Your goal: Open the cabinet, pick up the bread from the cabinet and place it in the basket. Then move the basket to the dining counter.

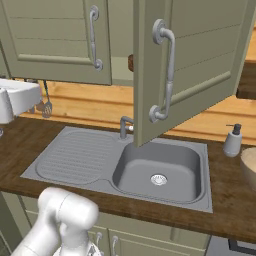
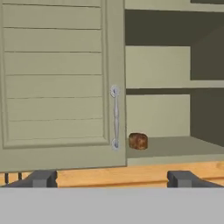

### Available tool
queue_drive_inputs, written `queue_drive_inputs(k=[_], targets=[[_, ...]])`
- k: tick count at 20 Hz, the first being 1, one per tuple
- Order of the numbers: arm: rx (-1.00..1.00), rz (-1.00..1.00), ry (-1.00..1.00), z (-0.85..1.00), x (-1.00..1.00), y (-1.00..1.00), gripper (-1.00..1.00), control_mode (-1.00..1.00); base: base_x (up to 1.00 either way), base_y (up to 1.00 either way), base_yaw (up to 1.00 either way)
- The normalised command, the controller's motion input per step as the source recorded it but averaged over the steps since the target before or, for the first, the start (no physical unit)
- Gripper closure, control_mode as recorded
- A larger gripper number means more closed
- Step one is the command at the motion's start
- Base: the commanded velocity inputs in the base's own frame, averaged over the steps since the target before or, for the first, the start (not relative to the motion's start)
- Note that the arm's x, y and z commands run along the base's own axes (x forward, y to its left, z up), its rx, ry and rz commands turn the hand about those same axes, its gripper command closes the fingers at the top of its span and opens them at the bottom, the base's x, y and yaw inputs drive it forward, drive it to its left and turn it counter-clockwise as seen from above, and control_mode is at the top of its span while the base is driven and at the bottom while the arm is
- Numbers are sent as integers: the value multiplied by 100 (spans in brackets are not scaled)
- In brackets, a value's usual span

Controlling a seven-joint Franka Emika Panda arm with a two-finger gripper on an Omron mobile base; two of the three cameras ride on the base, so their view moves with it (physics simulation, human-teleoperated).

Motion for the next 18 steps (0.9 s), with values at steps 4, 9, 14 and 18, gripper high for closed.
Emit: queue_drive_inputs(k=[4,9,14,18], targets=[[0,2,6,34,52,-42,-100,-100,0,0,0],[-1,1,19,33,40,-6,-100,-100,0,0,0],[3,0,16,15,26,-20,-100,-100,0,0,0],[10,3,2,0,21,-21,-100,-100,0,0,0]])
